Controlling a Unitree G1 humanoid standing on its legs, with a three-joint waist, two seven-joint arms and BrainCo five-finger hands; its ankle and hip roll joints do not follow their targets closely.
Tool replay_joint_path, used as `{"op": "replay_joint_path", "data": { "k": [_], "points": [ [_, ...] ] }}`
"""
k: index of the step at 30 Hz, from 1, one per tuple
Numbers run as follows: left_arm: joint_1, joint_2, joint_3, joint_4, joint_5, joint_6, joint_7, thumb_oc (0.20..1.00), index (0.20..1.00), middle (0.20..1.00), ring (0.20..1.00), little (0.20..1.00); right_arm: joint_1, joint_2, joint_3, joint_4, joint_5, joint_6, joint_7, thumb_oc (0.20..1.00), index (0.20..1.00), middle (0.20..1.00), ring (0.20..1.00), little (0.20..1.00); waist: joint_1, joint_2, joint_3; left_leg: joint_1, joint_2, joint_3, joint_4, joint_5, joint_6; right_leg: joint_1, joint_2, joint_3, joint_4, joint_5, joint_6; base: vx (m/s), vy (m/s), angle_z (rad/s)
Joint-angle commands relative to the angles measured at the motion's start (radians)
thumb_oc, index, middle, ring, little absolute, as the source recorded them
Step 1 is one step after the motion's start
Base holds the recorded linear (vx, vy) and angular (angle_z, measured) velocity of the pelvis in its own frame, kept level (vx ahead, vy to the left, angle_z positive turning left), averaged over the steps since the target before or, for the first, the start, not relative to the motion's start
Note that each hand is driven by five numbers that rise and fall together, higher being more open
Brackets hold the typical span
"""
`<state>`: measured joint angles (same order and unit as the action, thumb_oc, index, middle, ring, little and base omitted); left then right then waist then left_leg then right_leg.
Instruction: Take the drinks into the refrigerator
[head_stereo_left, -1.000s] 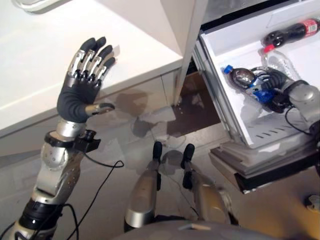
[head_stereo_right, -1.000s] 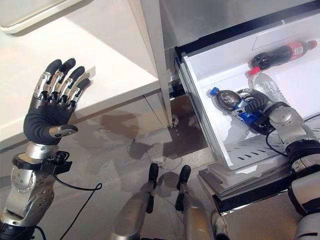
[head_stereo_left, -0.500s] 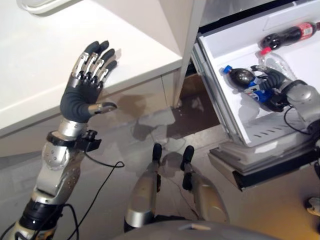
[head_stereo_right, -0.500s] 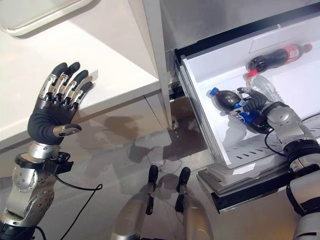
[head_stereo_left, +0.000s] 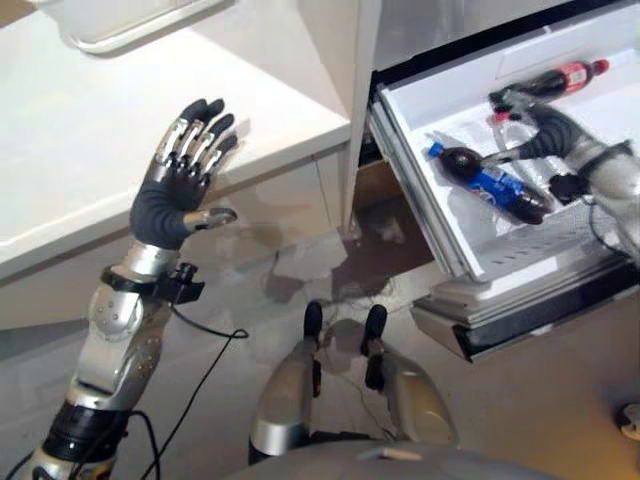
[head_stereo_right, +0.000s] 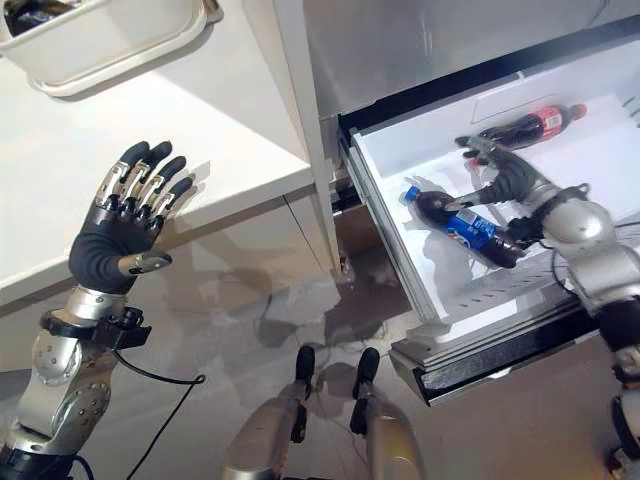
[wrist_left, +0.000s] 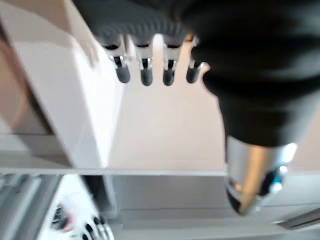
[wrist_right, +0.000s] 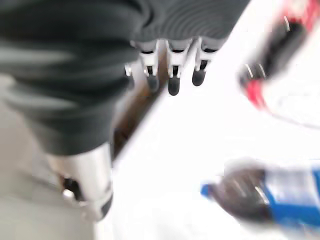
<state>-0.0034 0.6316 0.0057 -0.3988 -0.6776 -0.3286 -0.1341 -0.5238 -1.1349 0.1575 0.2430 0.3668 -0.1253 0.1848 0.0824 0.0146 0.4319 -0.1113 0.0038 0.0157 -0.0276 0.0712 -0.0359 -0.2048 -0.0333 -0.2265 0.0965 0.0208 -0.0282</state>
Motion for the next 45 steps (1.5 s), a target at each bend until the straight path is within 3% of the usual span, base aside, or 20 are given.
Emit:
{"op": "replay_joint_path", "data": {
  "k": [1, 3, 4, 5, 6, 8, 16, 20, 21, 22, 23, 28, 35, 45],
  "points": [
    [0.087, -0.024, 0.059, 0.016, 0.038, -0.029, -0.022, 1.0, 1.0, 1.0, 1.0, 1.0, 0.193, -0.028, -0.143, -0.131, 0.093, -0.107, -0.036, 1.0, 1.0, 1.0, 1.0, 1.0, -0.055, -0.091, -0.149, 0.061, 0.049, 0.014, -0.016, -0.048, -0.059, 0.111, -0.009, -0.036, -0.123, 0.034, 0.105, 0.1, 0.004, -0.05],
    [0.096, -0.021, 0.058, 0.02, 0.044, -0.027, -0.022, 1.0, 1.0, 1.0, 1.0, 1.0, 0.301, -0.001, -0.24, -0.175, 0.088, -0.12, -0.041, 1.0, 1.0, 1.0, 1.0, 1.0, -0.049, -0.1, -0.163, 0.071, 0.049, 0.017, -0.019, -0.051, -0.057, 0.121, -0.007, -0.036, -0.127, 0.032, 0.105, 0.13, 0.007, -0.11],
    [0.13, -0.032, 0.109, 0.028, 0.06, -0.025, -0.025, 1.0, 1.0, 1.0, 1.0, 1.0, 0.423, 0.054, -0.367, -0.242, 0.078, -0.14, -0.051, 1.0, 1.0, 1.0, 1.0, 1.0, -0.073, -0.112, -0.194, 0.09, 0.052, 0.022, -0.026, -0.06, -0.054, 0.136, 0.0, -0.031, -0.128, 0.024, 0.106, 0.18, 0.02, -0.11],
    [0.138, -0.022, 0.115, 0.03, 0.07, -0.026, -0.029, 1.0, 1.0, 1.0, 1.0, 1.0, 0.497, 0.102, -0.44, -0.283, 0.069, -0.154, -0.061, 1.0, 1.0, 1.0, 1.0, 1.0, -0.071, -0.116, -0.211, 0.106, 0.054, 0.028, -0.037, -0.062, -0.053, 0.146, 0.004, -0.027, -0.13, 0.02, 0.108, 0.14, 0.016, -0.07],
    [0.137, -0.021, 0.113, 0.03, 0.07, -0.026, -0.028, 1.0, 1.0, 1.0, 1.0, 1.0, 0.503, 0.103, -0.446, -0.286, 0.069, -0.153, -0.061, 1.0, 1.0, 1.0, 1.0, 1.0, -0.067, -0.116, -0.211, 0.107, 0.054, 0.028, -0.038, -0.062, -0.053, 0.146, 0.005, -0.027, -0.13, 0.02, 0.108, 0.13, 0.023, -0.11],
    [0.172, -0.024, 0.158, 0.035, 0.103, -0.027, -0.029, 1.0, 1.0, 1.0, 1.0, 1.0, 0.607, 0.223, -0.533, -0.334, 0.055, -0.175, -0.069, 1.0, 1.0, 1.0, 1.0, 1.0, -0.084, -0.124, -0.254, 0.139, 0.058, 0.038, -0.052, -0.074, -0.048, 0.17, 0.011, -0.019, -0.135, 0.014, 0.111, 0.16, 0.022, -0.16],
    [0.23, -0.063, 0.223, 0.05, 0.153, -0.035, -0.015, 1.0, 1.0, 1.0, 1.0, 1.0, 0.755, 0.441, -0.587, -0.387, -0.053, -0.199, -0.085, 1.0, 1.0, 1.0, 1.0, 1.0, -0.116, -0.123, -0.324, 0.192, 0.047, 0.071, -0.06, -0.108, -0.033, 0.204, 0.014, 0.02, -0.147, 0.011, 0.121, 0.08, 0.043, -0.14],
    [0.248, -0.071, 0.237, 0.05, 0.164, -0.034, -0.016, 1.0, 1.0, 1.0, 1.0, 1.0, 0.808, 0.47, -0.552, -0.347, -0.1, -0.186, -0.068, 1.0, 1.0, 1.0, 1.0, 1.0, -0.124, -0.117, -0.337, 0.202, 0.042, 0.078, -0.06, -0.115, -0.029, 0.21, 0.01, 0.031, -0.146, 0.012, 0.124, 0.05, 0.053, -0.06],
    [0.249, -0.076, 0.238, 0.051, 0.172, -0.035, -0.015, 1.0, 1.0, 1.0, 1.0, 1.0, 0.839, 0.479, -0.516, -0.311, -0.134, -0.173, -0.052, 0.592, 0.592, 0.592, 0.592, 0.592, -0.128, -0.112, -0.339, 0.205, 0.037, 0.077, -0.06, -0.117, -0.027, 0.213, 0.005, 0.033, -0.145, 0.013, 0.126, 0.01, 0.036, -0.03],
    [0.25, -0.076, 0.239, 0.051, 0.173, -0.035, -0.015, 1.0, 1.0, 1.0, 1.0, 1.0, 0.836, 0.478, -0.512, -0.307, -0.136, -0.176, -0.053, 0.464, 0.464, 0.464, 0.464, 0.464, -0.129, -0.113, -0.34, 0.205, 0.037, 0.077, -0.06, -0.117, -0.027, 0.213, 0.005, 0.033, -0.145, 0.012, 0.126, 0.01, 0.047, -0.04],
    [0.246, -0.076, 0.236, 0.052, 0.174, -0.037, -0.011, 1.0, 1.0, 1.0, 1.0, 1.0, 0.839, 0.475, -0.492, -0.28, -0.147, -0.169, -0.052, 0.2, 0.2, 0.2, 0.2, 0.2, -0.13, -0.111, -0.341, 0.207, 0.035, 0.078, -0.06, -0.118, -0.026, 0.214, 0.003, 0.033, -0.144, 0.013, 0.127, 0.0, 0.031, -0.01],
    [0.211, -0.061, 0.206, 0.072, 0.176, -0.044, 0.004, 1.0, 1.0, 1.0, 1.0, 1.0, 0.799, 0.464, -0.247, -0.008, -0.261, -0.143, -0.033, 0.2, 0.2, 0.2, 0.2, 0.2, -0.116, -0.1, -0.34, 0.223, 0.023, 0.078, -0.06, -0.125, -0.018, 0.228, -0.009, 0.042, -0.14, 0.015, 0.132, 0.01, 0.047, -0.03],
    [0.17, -0.05, 0.176, 0.09, 0.176, -0.053, 0.033, 1.0, 1.0, 1.0, 1.0, 1.0, 0.699, 0.48, -0.006, 0.185, -0.404, -0.128, -0.042, 0.2, 0.2, 0.2, 0.2, 0.2, -0.092, -0.092, -0.335, 0.233, 0.02, 0.07, -0.06, -0.128, -0.017, 0.245, -0.019, 0.036, -0.139, 0.014, 0.137, 0.01, 0.015, -0.04],
    [0.154, -0.056, 0.151, 0.086, 0.184, -0.063, 0.062, 1.0, 1.0, 1.0, 1.0, 1.0, 0.627, 0.532, 0.104, 0.311, -0.441, -0.121, -0.068, 0.2, 0.2, 0.2, 0.2, 0.2, -0.072, -0.078, -0.327, 0.244, 0.01, 0.05, -0.06, -0.131, -0.013, 0.265, -0.031, 0.015, -0.136, 0.009, 0.139, 0.0, 0.004, 0.02]
  ]
}}
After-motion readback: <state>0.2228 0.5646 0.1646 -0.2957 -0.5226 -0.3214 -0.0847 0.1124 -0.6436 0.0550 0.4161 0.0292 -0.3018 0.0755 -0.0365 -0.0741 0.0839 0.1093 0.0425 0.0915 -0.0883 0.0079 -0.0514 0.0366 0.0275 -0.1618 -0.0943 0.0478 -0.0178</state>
